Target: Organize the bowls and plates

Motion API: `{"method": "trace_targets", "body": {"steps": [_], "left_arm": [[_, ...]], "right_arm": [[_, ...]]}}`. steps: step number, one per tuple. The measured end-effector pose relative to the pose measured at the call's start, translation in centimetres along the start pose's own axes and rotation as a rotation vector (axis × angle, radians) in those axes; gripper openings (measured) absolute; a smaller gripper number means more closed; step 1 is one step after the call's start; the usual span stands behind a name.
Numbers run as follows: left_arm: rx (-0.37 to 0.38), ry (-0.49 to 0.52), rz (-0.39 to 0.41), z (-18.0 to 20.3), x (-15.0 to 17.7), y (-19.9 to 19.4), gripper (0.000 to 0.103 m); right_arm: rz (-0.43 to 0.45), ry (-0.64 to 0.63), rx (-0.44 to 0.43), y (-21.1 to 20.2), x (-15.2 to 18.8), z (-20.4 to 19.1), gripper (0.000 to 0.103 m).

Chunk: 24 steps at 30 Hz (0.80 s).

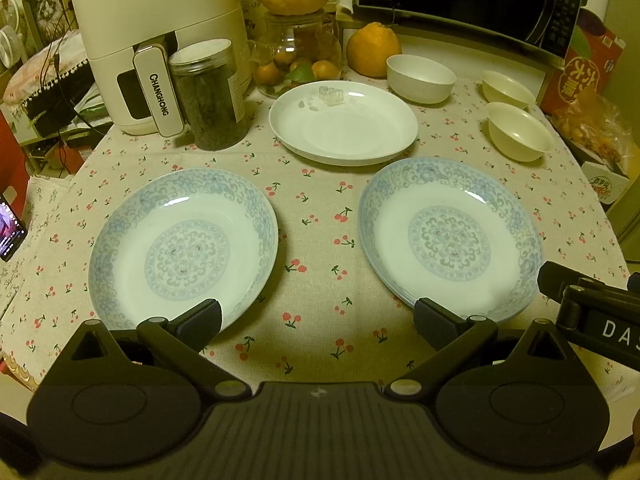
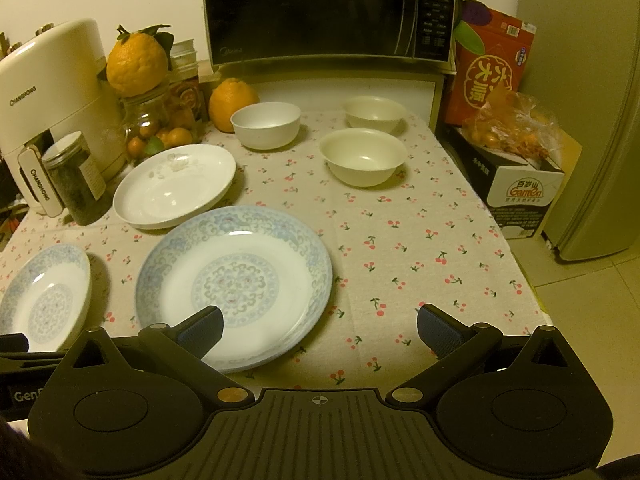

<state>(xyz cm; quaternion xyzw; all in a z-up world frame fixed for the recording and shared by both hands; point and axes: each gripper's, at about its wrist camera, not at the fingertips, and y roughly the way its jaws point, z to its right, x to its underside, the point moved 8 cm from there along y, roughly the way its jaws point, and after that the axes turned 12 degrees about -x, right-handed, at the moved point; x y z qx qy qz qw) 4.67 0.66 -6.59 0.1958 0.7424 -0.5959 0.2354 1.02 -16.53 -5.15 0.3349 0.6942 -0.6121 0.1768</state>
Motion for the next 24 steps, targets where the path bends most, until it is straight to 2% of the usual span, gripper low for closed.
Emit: {"method": "trace_targets", "body": {"steps": [24], "left_arm": [[-0.002, -0.001, -0.015, 0.38, 0.02, 0.19, 0.102]], "right_arm": [[0.001, 0.000, -0.010, 0.17, 0.04, -0.39, 0.103]]}}
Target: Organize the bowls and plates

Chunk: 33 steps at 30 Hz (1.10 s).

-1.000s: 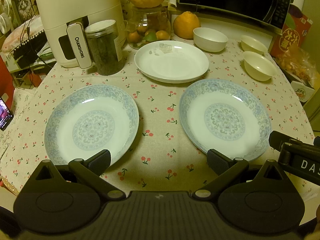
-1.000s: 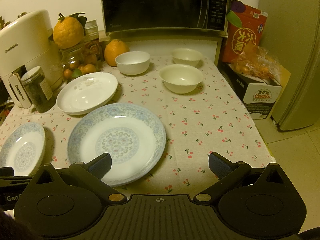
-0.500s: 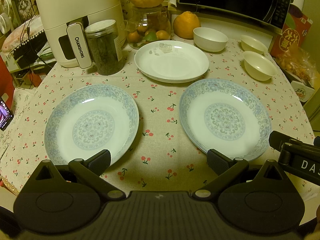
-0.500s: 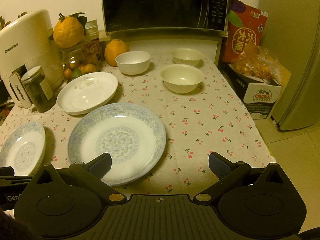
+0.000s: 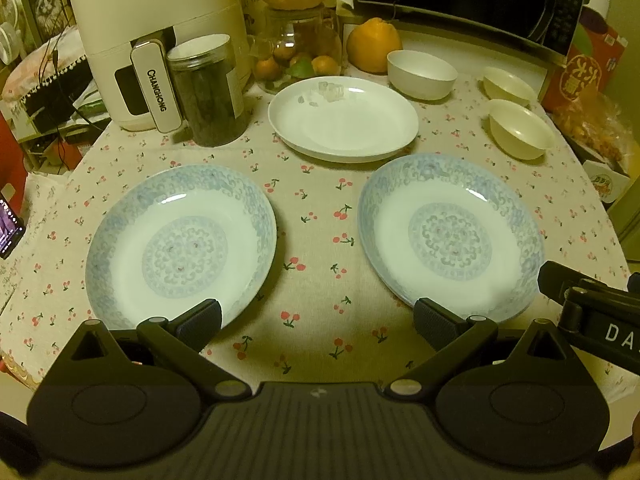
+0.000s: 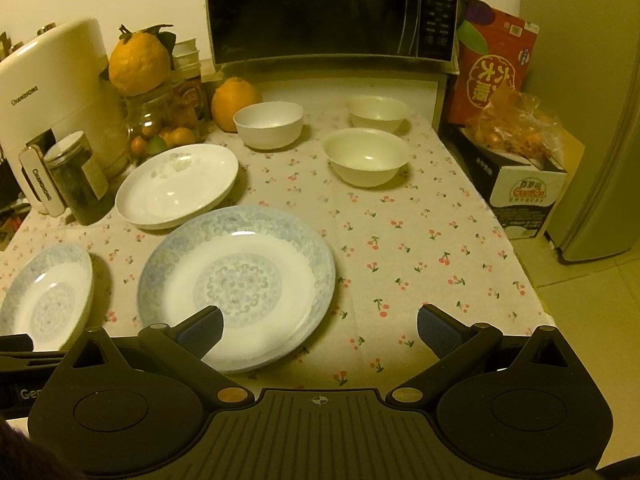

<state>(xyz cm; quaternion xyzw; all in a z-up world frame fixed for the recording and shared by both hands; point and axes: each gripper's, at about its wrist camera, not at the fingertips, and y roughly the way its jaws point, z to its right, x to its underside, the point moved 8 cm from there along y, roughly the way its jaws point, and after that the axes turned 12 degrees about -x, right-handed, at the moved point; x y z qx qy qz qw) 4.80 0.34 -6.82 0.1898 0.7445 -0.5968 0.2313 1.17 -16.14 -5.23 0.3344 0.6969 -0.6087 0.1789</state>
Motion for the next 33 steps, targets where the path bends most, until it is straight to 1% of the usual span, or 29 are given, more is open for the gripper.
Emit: {"method": "trace_targets", "body": {"steps": [11, 16, 19, 22, 25, 27, 30, 33], "left_arm": [[0.018, -0.003, -0.003, 0.0, -0.7, -0.1, 0.102], [0.006, 0.009, 0.036, 0.0, -1.5, -0.4, 0.102], [-0.005, 0.013, 0.070, -0.1, -2.1, -0.7, 0.102], [-0.007, 0.018, 0.102, 0.0, -2.8, -1.0, 0.102], [0.002, 0.023, 0.114, 0.1, -3.5, -1.2, 0.102], [0.026, 0.048, 0.118, 0.5, -3.8, -1.2, 0.102], [0.058, 0.110, 0.109, 1.3, -4.2, -0.8, 0.102], [0.072, 0.134, 0.104, 1.7, -4.6, -0.1, 0.102]], "right_arm": [[-0.002, 0.003, -0.005, 0.1, -0.3, 0.3, 0.103], [0.003, 0.003, 0.011, 0.0, -1.0, 0.8, 0.103], [0.020, 0.004, 0.027, -0.3, -1.8, 1.0, 0.103], [0.035, 0.010, 0.024, -0.6, -2.4, 1.2, 0.103], [0.036, 0.006, 0.014, -0.6, -2.8, 1.2, 0.103], [0.025, -0.007, 0.005, -0.5, -3.1, 1.0, 0.103], [-0.027, -0.053, -0.030, 0.1, -3.6, 0.6, 0.103], [-0.053, -0.071, -0.079, 0.9, -4.5, 0.5, 0.103]]}}
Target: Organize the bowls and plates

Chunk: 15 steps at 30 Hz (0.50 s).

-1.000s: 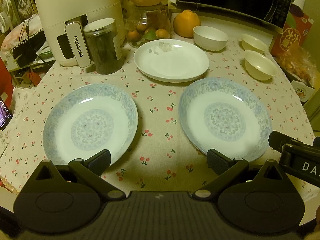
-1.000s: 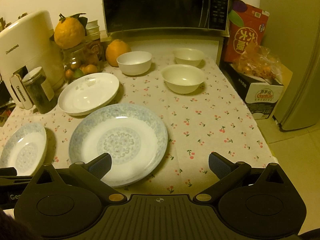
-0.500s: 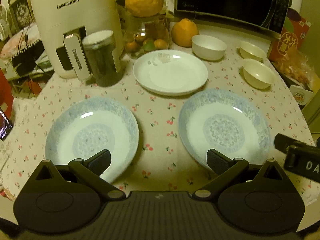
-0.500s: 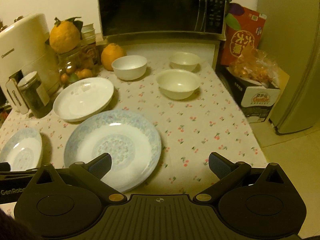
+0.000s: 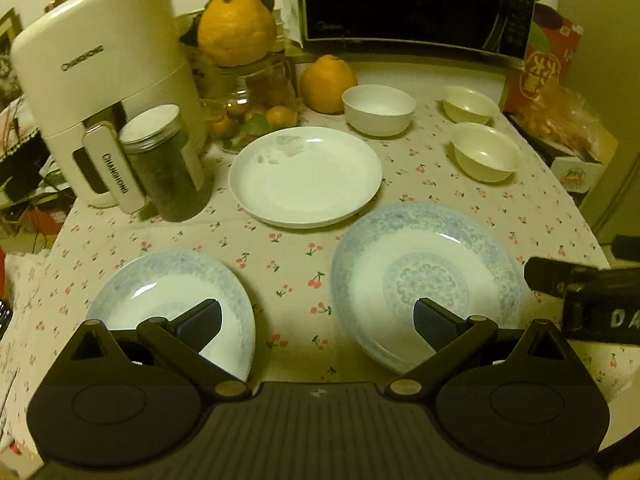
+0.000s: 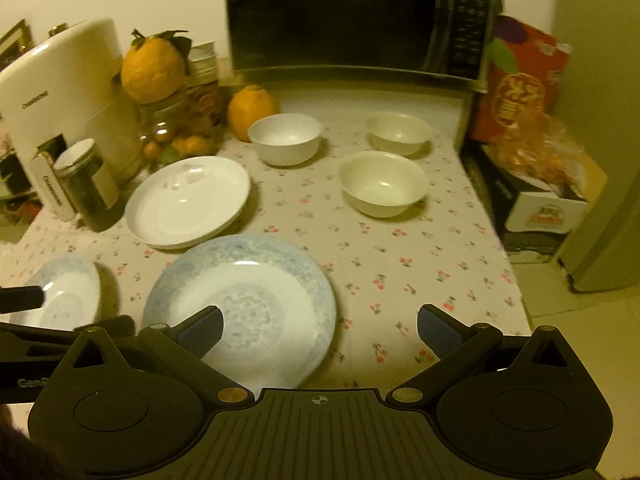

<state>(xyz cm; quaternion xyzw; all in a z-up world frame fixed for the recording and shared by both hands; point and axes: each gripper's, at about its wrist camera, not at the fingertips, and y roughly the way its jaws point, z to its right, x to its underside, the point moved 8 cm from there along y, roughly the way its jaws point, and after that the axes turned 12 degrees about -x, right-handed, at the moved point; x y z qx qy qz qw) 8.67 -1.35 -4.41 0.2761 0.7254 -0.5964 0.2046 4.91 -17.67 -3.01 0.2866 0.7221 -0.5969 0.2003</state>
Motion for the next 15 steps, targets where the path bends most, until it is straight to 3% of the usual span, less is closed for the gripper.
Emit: {"method": "trace_targets", "body": {"steps": [6, 11, 15], "left_arm": [[0.122, 0.038, -0.049, 1.1, -0.5, 2.4, 0.100], [0.211, -0.026, -0.101, 1.1, -0.7, 4.8, 0.083], [0.277, -0.079, -0.145, 1.0, -0.8, 6.1, 0.072]], "right_arm": [[-0.067, -0.018, -0.192, 2.4, -1.1, 0.6, 0.103], [-0.112, 0.048, -0.355, 5.2, -0.9, 1.8, 0.103], [-0.156, 0.138, -0.371, 7.1, -0.2, 3.3, 0.102]]}}
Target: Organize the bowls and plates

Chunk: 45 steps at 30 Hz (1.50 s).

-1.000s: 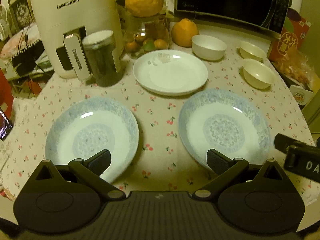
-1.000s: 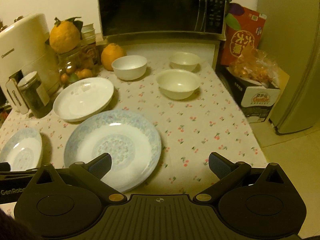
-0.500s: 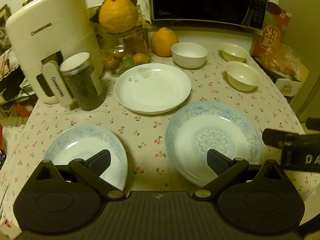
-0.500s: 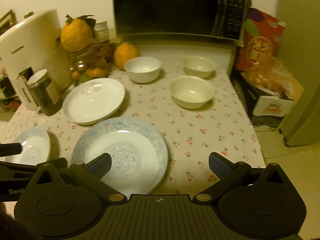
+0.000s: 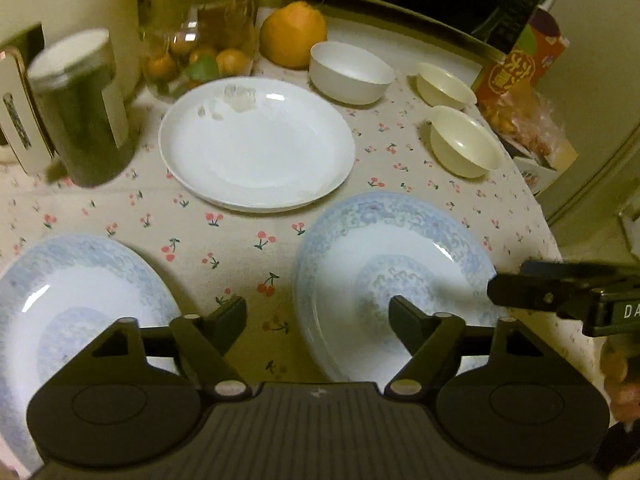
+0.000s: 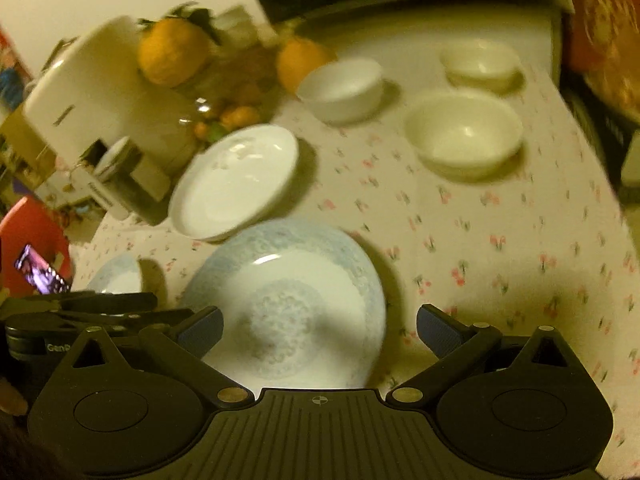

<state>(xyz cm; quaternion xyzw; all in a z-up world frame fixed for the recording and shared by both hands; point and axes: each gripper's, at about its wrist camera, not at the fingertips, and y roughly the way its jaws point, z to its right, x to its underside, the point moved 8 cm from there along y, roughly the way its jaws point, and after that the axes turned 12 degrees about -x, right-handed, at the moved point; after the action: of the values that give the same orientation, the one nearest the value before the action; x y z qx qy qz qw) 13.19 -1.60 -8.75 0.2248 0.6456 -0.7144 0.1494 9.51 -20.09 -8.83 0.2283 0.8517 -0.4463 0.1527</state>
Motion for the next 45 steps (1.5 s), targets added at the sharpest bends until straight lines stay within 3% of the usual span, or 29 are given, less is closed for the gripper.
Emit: {"method": "trace_targets", "body": {"steps": [5, 11, 14, 18, 19, 22, 34, 45], "left_arm": [[0.028, -0.051, -0.062, -0.5, 0.1, 1.3, 0.055], [0.034, -0.071, -0.076, -0.7, 0.1, 1.8, 0.045], [0.038, -0.086, -0.095, -1.0, 0.1, 2.2, 0.036], [0.056, -0.124, -0.131, -1.3, 0.4, 2.7, 0.026], [0.071, -0.124, -0.136, -1.2, 0.4, 2.6, 0.012], [0.058, -0.126, -0.128, -1.1, 0.4, 2.5, 0.011], [0.054, -0.108, -0.073, 0.5, -1.0, 2.9, 0.010], [0.060, -0.096, -0.080, 2.2, -1.3, 3.9, 0.010]], "right_arm": [[-0.015, 0.089, -0.028, 0.6, -0.2, 1.5, 0.098], [-0.027, 0.169, -0.032, 1.6, -0.1, 3.2, 0.091], [-0.033, 0.194, -0.044, 2.1, 0.1, 3.6, 0.079], [-0.025, 0.221, -0.045, 2.5, 0.4, 4.1, 0.034], [-0.027, 0.232, -0.042, 2.5, 0.4, 4.2, 0.027], [-0.022, 0.253, -0.016, 2.4, 0.4, 4.8, 0.017], [0.056, 0.249, 0.066, 1.5, -1.9, 5.8, 0.016], [0.084, 0.299, 0.133, 1.7, -2.6, 8.1, 0.016]]}}
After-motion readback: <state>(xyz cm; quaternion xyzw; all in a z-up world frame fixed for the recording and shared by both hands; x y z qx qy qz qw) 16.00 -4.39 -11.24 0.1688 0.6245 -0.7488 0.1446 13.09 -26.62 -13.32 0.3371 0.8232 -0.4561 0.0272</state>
